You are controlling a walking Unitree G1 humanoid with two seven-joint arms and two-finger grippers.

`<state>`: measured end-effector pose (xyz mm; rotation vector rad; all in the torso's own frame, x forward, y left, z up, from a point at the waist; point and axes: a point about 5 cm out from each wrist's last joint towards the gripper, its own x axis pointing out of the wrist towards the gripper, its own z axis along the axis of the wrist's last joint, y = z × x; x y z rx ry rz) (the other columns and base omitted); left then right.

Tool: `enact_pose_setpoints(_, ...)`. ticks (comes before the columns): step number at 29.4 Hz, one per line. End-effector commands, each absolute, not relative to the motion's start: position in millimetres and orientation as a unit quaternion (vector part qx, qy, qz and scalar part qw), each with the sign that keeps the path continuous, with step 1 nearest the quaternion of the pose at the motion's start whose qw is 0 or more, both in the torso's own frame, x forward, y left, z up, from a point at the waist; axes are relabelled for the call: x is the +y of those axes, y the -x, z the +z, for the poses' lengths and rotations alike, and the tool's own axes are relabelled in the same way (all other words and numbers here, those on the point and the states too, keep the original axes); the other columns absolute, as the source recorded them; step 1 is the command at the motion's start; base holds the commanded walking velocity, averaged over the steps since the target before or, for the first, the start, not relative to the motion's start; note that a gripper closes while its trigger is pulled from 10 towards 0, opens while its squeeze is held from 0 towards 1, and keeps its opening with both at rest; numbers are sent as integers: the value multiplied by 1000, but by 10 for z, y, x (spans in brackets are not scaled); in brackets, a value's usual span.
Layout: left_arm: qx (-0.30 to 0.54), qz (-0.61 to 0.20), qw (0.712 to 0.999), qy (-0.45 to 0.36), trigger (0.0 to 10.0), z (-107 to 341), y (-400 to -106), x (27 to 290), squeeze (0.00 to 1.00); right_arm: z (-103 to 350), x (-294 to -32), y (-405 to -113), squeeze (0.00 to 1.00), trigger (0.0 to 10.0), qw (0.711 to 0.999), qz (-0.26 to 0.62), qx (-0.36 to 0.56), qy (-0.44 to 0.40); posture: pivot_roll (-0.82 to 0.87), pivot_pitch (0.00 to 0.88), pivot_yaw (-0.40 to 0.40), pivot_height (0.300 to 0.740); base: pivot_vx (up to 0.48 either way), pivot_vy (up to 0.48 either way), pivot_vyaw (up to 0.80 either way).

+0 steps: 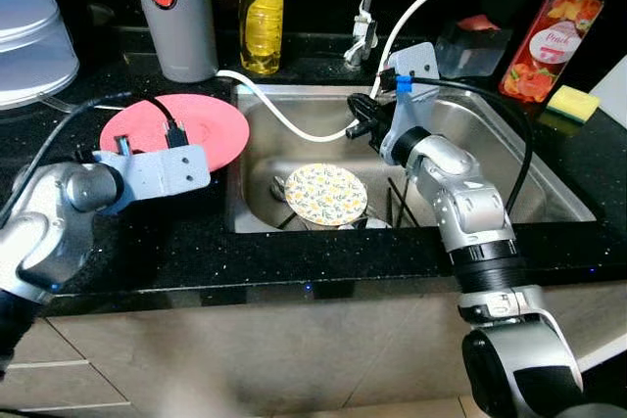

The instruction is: Kitchen organization

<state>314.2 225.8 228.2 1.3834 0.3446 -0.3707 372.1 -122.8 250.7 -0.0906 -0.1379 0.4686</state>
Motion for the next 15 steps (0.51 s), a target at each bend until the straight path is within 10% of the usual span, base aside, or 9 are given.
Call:
enact_pose_setpoints(1, 126, -181, 723, -655, 0, 2232, -3162, 2150, 0, 2545, -1243, -3726, 0, 10000, 969, 231, -76, 45, 236, 0, -61, 740, 0, 0, 0)
enact_pose_setpoints(15, -44, -109, 683, -721, 0, 2671, -3286, 1932, 0, 2544, -1223, -3735, 0, 10000, 969, 233, -76, 43, 244, 0, -63, 740, 0, 0, 0)
